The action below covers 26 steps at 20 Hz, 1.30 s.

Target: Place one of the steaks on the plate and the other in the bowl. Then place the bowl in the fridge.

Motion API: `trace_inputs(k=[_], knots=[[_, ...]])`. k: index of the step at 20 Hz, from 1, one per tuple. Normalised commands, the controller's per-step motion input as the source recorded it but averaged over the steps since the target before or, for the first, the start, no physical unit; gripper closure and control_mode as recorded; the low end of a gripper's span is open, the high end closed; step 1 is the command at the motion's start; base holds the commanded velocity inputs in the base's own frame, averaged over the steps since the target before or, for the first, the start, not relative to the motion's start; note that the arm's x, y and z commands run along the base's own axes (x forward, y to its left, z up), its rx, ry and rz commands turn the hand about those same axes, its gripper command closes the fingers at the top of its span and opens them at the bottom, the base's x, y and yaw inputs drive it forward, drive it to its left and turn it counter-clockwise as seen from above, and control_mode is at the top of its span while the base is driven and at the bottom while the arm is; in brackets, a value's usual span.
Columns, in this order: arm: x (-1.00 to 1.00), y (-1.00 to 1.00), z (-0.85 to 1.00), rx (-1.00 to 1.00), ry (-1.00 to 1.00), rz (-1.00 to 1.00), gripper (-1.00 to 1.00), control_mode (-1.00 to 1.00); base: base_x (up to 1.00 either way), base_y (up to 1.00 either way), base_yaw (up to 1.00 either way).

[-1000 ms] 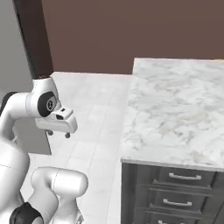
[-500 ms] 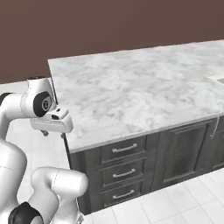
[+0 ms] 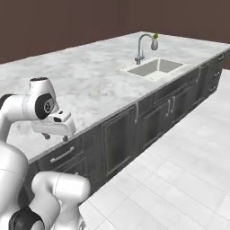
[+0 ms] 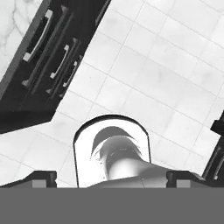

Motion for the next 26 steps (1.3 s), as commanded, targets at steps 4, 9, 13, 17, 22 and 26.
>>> trace_inputs(k=[4,9,13,17,22,26], knots=[[0.00,0.00,0.00,0.00,0.00,0.00,-1.00,1.00,0.09,-0.71,-0.79],[0.00,0.00,0.00,0.00,0.00,0.00,-1.00,1.00,0.10,-0.61,-0.79],[0.00,0.00,0.00,0.00,0.00,0.00,-1.00,1.00,0.22,-0.17,-0.75],[0.00,0.00,0.00,0.00,0.00,0.00,-1.00,1.00,0.02,-0.10,-0.75],[0.00,0.00,0.00,0.00,0.00,0.00,-1.00,1.00,0.02,0.05,-0.73],[0.00,0.00,0.00,0.00,0.00,0.00,-1.00,1.00,0.09,0.13,-0.63]])
